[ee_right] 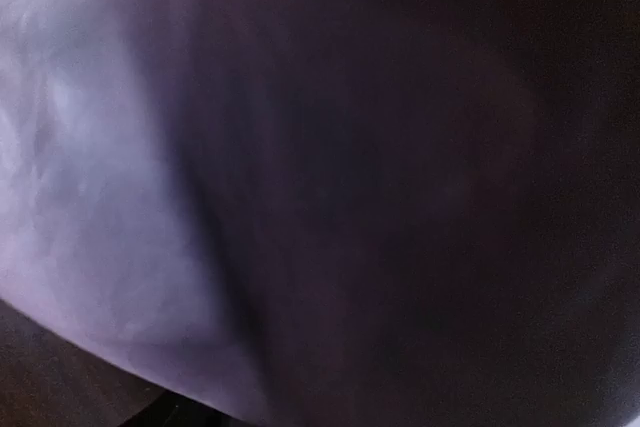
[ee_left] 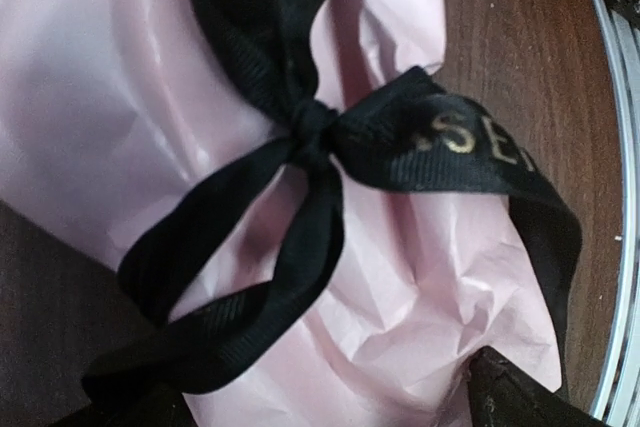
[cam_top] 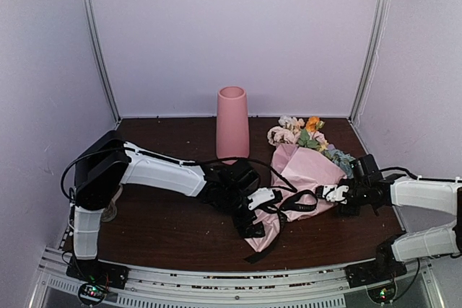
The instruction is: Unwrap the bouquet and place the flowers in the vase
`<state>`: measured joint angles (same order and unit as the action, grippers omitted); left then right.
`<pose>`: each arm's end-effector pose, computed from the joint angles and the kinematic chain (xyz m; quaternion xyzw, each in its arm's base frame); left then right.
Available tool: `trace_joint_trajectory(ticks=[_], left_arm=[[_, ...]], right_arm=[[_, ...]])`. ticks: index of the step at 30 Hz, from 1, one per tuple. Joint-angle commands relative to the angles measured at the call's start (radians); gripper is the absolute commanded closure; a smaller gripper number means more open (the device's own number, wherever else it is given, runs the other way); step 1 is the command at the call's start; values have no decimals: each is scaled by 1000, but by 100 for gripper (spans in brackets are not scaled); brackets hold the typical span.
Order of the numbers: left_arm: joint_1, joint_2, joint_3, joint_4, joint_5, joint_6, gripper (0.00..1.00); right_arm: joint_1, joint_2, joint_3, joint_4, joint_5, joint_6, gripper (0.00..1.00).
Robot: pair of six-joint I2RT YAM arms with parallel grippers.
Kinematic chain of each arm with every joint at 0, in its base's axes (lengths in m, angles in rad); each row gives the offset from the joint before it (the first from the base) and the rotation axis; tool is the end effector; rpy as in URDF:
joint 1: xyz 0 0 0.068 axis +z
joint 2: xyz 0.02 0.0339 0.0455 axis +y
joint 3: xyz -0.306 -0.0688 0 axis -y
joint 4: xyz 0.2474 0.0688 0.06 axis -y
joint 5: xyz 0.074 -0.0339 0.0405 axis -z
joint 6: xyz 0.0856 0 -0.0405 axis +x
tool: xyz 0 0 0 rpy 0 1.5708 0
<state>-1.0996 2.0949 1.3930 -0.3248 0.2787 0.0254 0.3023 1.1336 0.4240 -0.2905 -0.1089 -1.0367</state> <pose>0.1977 -0.4399 0.1308 0.5403 0.7870 -0.2511 0.1602 0.1912 0.0694 0.1412 -0.6066 0.7418 -0.0522 0.2811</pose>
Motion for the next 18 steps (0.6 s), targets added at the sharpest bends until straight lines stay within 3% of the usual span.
trace_joint_trajectory(ticks=[1, 12, 18], left_arm=[[-17, 72, 23, 66, 120, 12, 2], [-200, 151, 246, 0, -34, 163, 2], [-227, 206, 365, -13, -80, 230, 2]], right_arm=[[-11, 67, 12, 197, 71, -34, 32], [-9, 148, 75, 299, 13, -65, 30], [32, 120, 48, 364, -7, -81, 29]])
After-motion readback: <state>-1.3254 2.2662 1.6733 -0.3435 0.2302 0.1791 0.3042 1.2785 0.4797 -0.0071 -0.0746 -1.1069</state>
